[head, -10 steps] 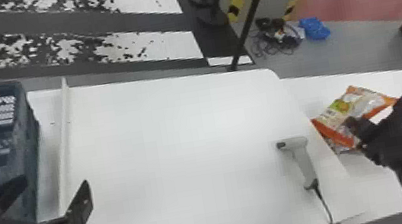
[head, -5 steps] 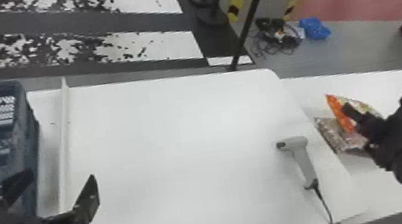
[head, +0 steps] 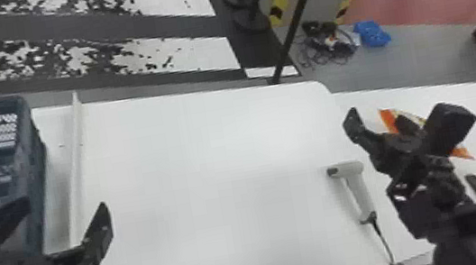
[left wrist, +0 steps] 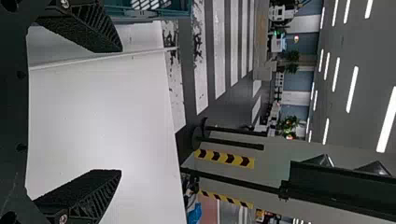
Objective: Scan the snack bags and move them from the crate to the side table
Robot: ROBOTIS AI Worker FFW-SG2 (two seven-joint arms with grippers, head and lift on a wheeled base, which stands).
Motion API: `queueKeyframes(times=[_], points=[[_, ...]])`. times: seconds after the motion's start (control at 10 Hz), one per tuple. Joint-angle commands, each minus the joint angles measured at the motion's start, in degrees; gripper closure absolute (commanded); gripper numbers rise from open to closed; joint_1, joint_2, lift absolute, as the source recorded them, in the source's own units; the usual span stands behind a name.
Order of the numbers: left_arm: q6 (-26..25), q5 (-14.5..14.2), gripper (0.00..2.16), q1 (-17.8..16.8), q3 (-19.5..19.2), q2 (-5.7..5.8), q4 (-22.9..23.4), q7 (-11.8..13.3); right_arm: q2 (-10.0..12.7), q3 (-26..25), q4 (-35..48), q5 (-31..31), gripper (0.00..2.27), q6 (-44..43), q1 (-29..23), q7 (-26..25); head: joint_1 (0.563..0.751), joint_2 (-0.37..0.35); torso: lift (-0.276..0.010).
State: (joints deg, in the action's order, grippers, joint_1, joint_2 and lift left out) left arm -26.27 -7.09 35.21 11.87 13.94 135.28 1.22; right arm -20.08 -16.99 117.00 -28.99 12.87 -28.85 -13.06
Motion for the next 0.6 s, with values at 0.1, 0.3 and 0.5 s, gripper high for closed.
queueKeyframes(times=[0.1,0.3,0.5], points=[[0.8,1.5,0.06,3.0,-2.5,0.03,1.6,0.4,3.6,8.2,6.8,5.0,0.08,-1.1,-3.5,3.5,0.695,-0.350,-0.087],[2.9,-1.8,0.06,7.0,-8.6,-1.11,3.3,3.2,5.2,11.2,10.5,4.8,0.08,0.6,-6.4,6.8,0.695,-0.271,-0.087],[10.5,-4.5,0.06,11.1,-14.2,-3.04,3.8,6.7,5.3,13.6,13.3,5.6,0.09,0.8,-10.7,7.1,0.695,-0.171,-0.087]])
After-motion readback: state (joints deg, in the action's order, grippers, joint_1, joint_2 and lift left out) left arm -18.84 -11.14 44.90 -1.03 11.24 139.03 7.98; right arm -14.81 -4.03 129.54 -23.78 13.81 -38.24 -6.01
